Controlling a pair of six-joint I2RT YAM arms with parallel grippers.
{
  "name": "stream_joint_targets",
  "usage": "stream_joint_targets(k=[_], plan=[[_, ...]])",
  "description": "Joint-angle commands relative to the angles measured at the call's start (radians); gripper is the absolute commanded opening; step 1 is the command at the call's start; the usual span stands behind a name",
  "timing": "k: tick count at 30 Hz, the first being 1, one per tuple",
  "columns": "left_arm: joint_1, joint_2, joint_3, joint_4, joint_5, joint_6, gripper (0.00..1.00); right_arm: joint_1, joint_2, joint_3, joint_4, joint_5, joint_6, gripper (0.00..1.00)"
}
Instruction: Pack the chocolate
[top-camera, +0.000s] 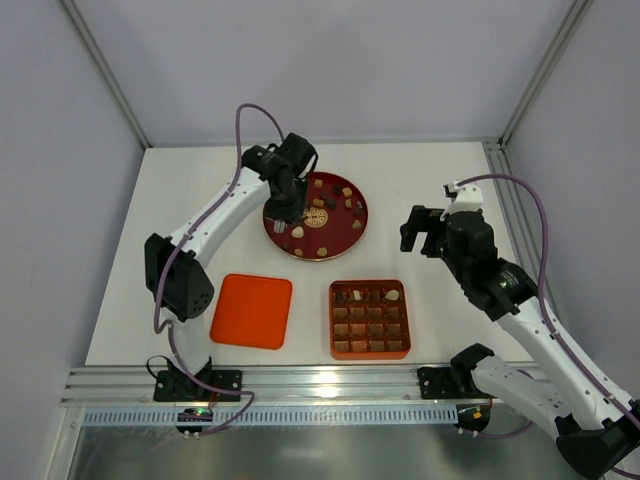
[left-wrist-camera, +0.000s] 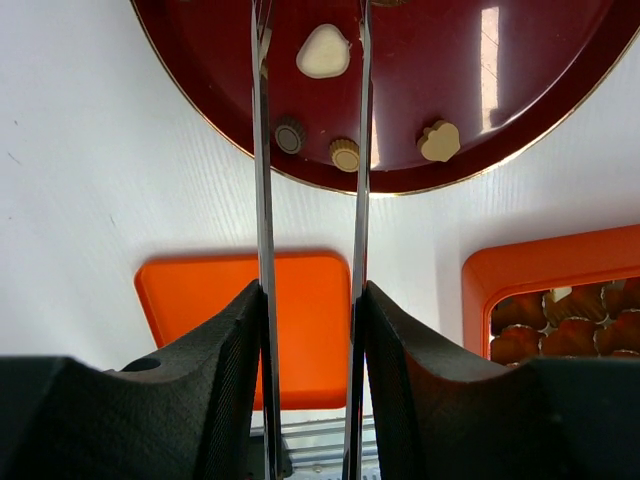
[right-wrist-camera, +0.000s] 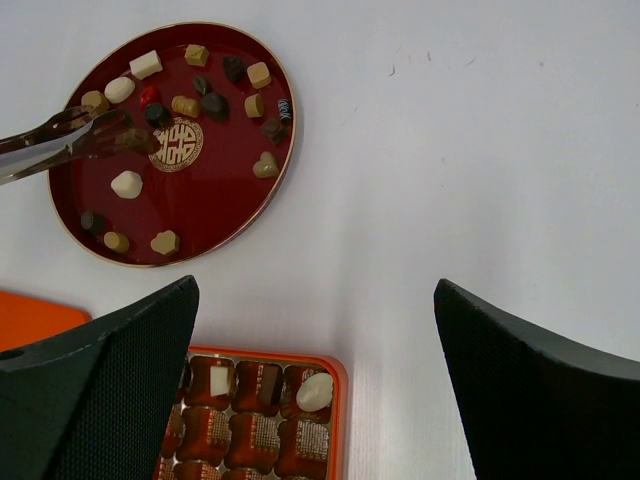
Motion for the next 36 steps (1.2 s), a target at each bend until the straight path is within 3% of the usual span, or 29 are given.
stream_joint_targets(k=[1,36], plan=[[0.020,-0.030,0.018,0.043,-0.001,0.024,0.42,0.001,0.001,0.017,0.039,-0.007,-0.003,1.00],[0.084,0.121,0.072,0.066,0.125,0.084,0.41,0.001,-0.007,0.023,0.019,0.016,-0.006,1.00]])
